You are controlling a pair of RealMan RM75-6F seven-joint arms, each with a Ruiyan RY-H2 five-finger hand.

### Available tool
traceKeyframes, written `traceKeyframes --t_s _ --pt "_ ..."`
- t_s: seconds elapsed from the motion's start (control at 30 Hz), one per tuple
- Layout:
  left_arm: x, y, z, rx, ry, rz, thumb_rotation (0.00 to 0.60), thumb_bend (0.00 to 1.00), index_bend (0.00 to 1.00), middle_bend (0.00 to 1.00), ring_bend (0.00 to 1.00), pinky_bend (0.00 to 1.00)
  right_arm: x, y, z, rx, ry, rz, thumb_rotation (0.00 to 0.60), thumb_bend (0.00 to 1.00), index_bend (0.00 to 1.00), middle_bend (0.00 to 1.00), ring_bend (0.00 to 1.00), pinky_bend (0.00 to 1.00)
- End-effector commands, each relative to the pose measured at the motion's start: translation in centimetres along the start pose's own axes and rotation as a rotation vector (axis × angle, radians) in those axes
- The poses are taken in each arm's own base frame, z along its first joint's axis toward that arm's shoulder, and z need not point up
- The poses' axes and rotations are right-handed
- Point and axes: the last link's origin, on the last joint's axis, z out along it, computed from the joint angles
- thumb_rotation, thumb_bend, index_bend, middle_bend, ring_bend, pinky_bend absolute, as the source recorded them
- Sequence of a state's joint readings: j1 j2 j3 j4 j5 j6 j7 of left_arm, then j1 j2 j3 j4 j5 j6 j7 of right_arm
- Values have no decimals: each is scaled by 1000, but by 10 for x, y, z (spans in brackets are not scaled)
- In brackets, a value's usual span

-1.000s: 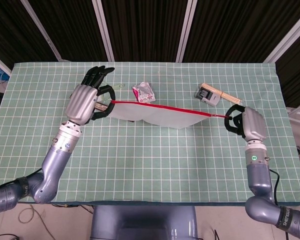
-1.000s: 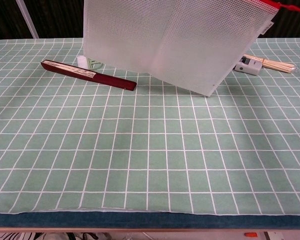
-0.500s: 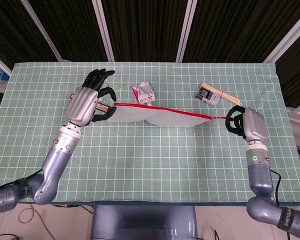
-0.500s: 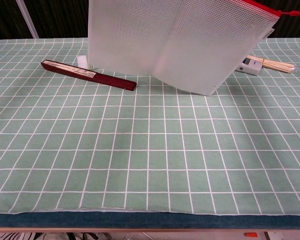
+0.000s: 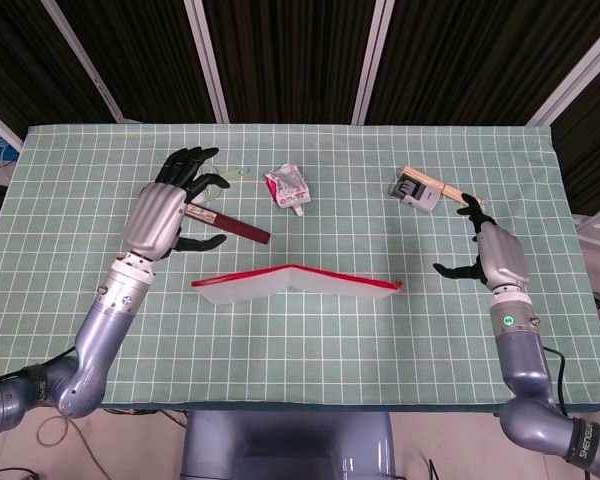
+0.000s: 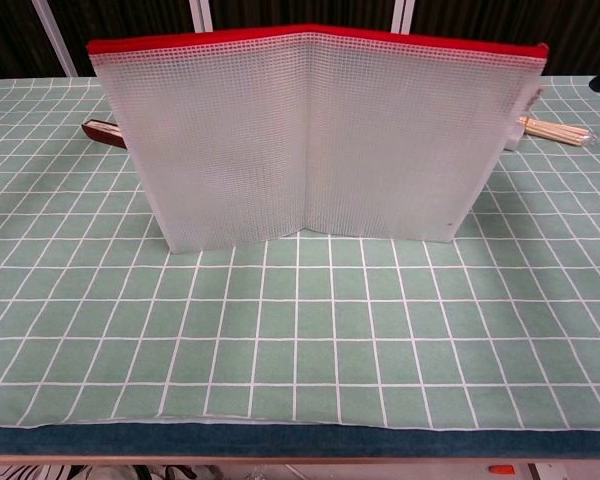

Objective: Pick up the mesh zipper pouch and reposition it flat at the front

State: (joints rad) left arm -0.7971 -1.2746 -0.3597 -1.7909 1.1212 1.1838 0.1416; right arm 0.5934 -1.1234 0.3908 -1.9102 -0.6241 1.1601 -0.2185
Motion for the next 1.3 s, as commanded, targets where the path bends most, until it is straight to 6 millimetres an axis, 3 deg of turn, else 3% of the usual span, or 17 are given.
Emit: traceKeyframes --t_s 0.03,0.2,0.43,0.6,0.73,0.9,1.13,1.3 --pt "2 -5 -7 12 3 1 600 92 299 62 0 5 1 0 -2 2 3 4 600 195 0 175 160 299" --pt "11 -20 -24 45 17 11 600 92 287 55 0 4 2 0 -6 9 1 8 600 123 0 78 78 257" --pt "26 -37 -46 82 33 20 600 91 277 51 0 0 3 -1 -13 16 -9 -7 600 117 0 72 73 252" --pt "36 -53 -73 112 26 61 600 91 266 37 0 0 1 8 -23 -2 -26 -33 600 117 0 72 73 252" --pt "40 -74 -106 143 6 143 600 91 234 15 0 0 0 24 -35 -2 -35 -103 600 117 0 56 65 252" --pt "44 -95 -148 182 -6 228 600 91 119 0 0 0 0 46 -50 28 -26 -215 600 110 0 11 43 246" --pt "48 -130 -225 349 -50 348 600 91 41 0 0 0 6 91 -76 86 43 -370 600 99 0 0 0 222" --pt "52 -146 -261 422 -26 362 600 77 1 0 0 0 18 124 -94 66 100 -412 600 98 0 0 0 212"
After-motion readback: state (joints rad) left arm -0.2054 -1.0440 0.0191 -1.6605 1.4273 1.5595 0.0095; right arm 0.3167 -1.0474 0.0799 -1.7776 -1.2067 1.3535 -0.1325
